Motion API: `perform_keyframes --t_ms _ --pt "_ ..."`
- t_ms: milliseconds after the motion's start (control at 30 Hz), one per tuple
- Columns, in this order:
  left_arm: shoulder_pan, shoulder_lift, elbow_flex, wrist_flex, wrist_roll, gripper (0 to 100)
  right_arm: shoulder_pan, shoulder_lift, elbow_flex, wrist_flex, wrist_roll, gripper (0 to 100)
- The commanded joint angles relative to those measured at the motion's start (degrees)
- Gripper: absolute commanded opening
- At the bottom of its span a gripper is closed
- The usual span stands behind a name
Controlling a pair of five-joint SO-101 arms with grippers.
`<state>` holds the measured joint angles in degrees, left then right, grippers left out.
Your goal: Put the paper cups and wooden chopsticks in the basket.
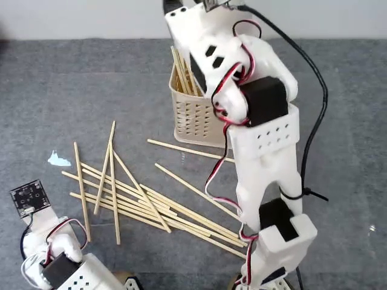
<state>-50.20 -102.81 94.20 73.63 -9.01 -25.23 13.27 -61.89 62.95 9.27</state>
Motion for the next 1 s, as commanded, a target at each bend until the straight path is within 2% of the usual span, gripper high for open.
perform_keyframes --t_ms 0,100,267,567,967 --pt "0.4 0.2 -0.4 -1.0 -0.4 2 2.5 2.0 0.2 -0.9 -2.7 1.1" --pt "0.4 0.2 -0.4 -1.0 -0.4 2 3.3 3.8 0.3 -0.2 -4.0 2.4" --pt "0.4 0.2 -0.4 -1.0 -0.4 2 2.9 4.4 0.1 4.7 -4.1 12.6" --pt "0.4 0.2 -0.4 -1.0 -0.4 2 2.0 1.2 -0.1 8.8 -4.0 11.3" --pt "0.4 0.2 -0.4 -1.0 -0.4 2 -6.5 -1.3 1.5 38.8 -4.0 11.1"
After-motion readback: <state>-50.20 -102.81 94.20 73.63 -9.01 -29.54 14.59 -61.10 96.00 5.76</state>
